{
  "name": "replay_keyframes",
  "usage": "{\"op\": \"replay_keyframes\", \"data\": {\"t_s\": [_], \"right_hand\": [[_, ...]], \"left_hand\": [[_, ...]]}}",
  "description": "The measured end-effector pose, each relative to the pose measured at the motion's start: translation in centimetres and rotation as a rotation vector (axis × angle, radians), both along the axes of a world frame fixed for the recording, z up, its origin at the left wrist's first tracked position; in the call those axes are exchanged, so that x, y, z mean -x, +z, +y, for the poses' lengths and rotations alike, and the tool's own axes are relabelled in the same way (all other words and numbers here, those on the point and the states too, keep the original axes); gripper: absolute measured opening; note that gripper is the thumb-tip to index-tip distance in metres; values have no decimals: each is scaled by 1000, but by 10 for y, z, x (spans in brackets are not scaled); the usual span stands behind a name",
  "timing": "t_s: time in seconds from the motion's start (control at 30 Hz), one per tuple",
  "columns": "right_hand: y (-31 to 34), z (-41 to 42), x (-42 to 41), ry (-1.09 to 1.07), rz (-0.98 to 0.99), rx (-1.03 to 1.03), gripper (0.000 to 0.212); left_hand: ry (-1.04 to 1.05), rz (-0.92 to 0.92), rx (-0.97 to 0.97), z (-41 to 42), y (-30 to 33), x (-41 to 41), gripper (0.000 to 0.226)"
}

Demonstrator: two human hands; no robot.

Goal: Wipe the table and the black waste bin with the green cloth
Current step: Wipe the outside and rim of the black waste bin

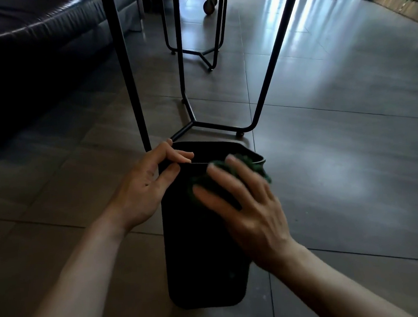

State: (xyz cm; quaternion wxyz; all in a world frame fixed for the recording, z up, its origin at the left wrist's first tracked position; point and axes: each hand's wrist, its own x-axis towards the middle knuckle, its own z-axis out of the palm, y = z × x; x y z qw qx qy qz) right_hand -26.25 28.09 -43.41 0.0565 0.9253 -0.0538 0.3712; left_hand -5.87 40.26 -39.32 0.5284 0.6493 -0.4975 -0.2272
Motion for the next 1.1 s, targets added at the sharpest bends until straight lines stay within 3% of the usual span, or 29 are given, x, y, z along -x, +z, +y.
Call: {"op": "replay_keyframes", "data": {"t_s": [0.07,0.13,0.27,0.37,0.6,0.7,0.83,0.97,1.1], "right_hand": [[8,1,-15,-62,-102,-76,45],[-10,12,-13,-51,-61,-38,46],[-76,41,36,205,282,280,34],[-84,39,55,317,421,438,31],[-8,5,-1,-54,-37,-30,47],[-37,24,14,29,105,126,38],[-70,38,55,233,376,357,41],[-29,24,31,11,153,58,37],[15,5,-11,-237,-90,-159,46]], "left_hand": [[2,4,0,-1,1,1,11],[14,14,6,-1,0,0,12],[26,5,8,-1,1,1,15],[29,-15,11,-1,2,3,14],[14,-8,-2,0,2,2,14],[34,0,10,-1,2,1,15],[24,-6,18,-2,2,4,14],[31,0,19,-2,1,4,13],[20,10,15,-3,2,4,12]]}}
